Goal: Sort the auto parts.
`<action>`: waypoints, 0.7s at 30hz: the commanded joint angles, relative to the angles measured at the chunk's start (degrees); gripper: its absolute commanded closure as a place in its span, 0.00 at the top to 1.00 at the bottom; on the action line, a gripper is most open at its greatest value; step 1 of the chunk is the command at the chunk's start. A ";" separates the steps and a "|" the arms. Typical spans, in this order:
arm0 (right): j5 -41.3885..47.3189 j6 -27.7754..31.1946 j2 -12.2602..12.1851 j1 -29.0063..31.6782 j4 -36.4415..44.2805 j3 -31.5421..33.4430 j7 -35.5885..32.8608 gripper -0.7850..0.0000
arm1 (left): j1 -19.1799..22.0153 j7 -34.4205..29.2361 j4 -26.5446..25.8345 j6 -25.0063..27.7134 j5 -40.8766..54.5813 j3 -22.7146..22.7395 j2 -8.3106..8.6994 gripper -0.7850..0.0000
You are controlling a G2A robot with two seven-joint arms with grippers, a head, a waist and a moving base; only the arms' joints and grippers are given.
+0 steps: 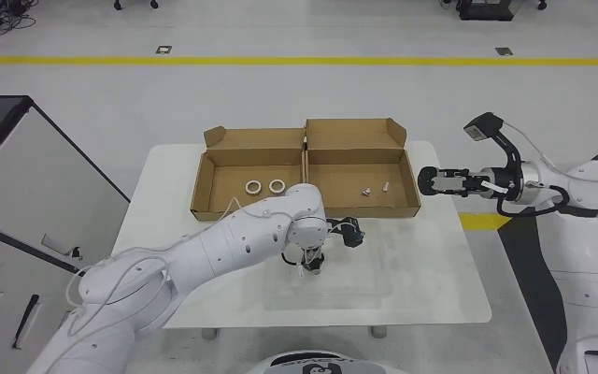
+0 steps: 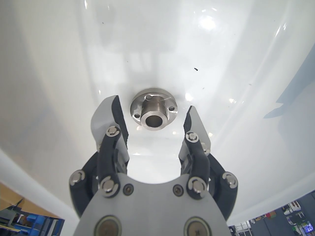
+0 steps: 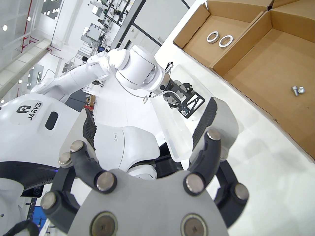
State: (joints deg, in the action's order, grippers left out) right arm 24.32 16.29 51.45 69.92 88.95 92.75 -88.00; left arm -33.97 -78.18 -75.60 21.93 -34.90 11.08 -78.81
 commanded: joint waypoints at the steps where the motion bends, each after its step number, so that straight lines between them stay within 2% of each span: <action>1: 0.00 0.00 0.00 0.00 0.00 0.00 0.00 1.00 | -0.27 -0.29 -0.74 -0.21 -0.24 0.34 0.31 0.56; 3: 0.00 0.00 0.00 0.00 0.00 0.00 0.00 1.00 | -0.57 -0.30 -1.68 -0.53 -0.68 0.77 0.67 0.56; 4: 0.00 0.00 0.00 0.00 0.00 0.00 0.00 1.00 | -0.69 -0.43 -2.10 -0.77 -1.09 0.95 0.87 0.51; 9: 0.00 0.00 0.00 0.00 0.00 0.00 0.00 1.00 | -1.61 -1.11 -3.98 -2.46 -3.11 1.66 1.69 0.44; 21: 0.00 0.00 0.00 0.00 0.00 0.00 0.00 1.00 | -2.92 -2.24 -4.57 -1.57 -3.47 2.81 2.22 0.46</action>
State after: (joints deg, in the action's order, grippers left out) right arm 24.32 16.29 51.45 69.92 88.95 92.75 -88.00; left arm -36.84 -80.46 -80.18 20.28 -38.37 13.83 -76.58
